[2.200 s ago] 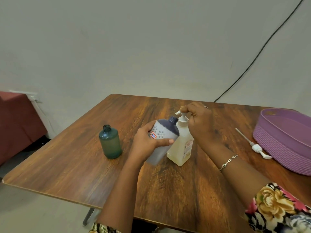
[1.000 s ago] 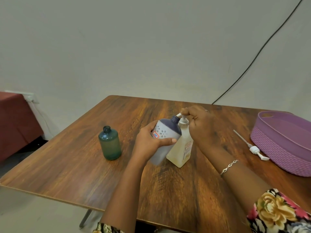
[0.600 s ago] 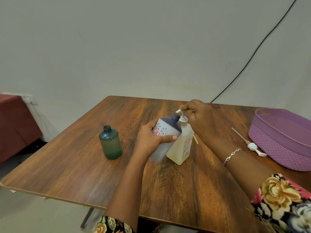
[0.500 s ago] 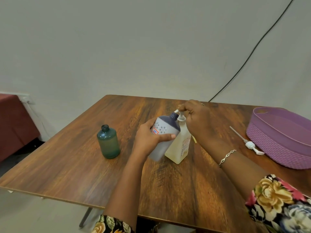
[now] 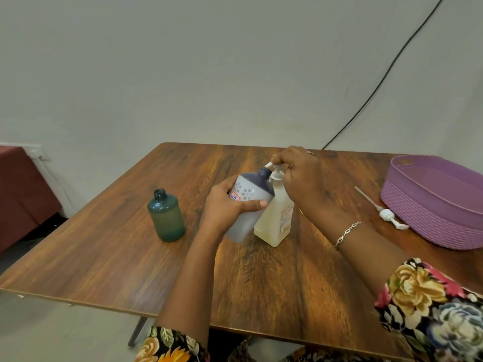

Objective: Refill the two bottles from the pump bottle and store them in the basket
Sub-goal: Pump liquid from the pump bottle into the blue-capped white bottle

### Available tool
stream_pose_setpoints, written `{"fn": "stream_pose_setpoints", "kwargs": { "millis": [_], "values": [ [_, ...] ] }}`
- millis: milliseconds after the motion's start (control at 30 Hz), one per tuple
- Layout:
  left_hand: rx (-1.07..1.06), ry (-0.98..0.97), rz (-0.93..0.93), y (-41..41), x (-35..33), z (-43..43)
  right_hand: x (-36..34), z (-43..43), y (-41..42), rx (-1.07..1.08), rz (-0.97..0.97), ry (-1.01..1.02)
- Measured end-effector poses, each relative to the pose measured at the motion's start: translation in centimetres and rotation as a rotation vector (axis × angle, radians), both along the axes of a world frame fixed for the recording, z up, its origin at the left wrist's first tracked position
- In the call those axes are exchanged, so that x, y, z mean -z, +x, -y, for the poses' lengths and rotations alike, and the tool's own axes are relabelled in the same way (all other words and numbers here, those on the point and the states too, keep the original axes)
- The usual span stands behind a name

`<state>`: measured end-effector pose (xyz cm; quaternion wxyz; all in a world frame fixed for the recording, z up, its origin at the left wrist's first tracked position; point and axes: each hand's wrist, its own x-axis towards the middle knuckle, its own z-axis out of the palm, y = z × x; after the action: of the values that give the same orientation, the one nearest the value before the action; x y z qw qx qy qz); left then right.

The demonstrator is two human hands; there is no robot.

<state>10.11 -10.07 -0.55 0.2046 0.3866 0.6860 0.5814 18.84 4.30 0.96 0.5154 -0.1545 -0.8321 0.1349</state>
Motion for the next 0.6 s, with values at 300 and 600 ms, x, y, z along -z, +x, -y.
{"fn": "stream_pose_setpoints", "kwargs": {
  "millis": [300,600],
  "values": [
    [0.002,0.010,-0.007,-0.36,0.13,-0.18,0.42,-0.35,0.20,-0.021,-0.020,-0.043],
    [-0.029,0.015,-0.012,-1.02,0.87,-0.27,0.68,-0.17,0.26,-0.005,-0.010,-0.022]
  ]
}}
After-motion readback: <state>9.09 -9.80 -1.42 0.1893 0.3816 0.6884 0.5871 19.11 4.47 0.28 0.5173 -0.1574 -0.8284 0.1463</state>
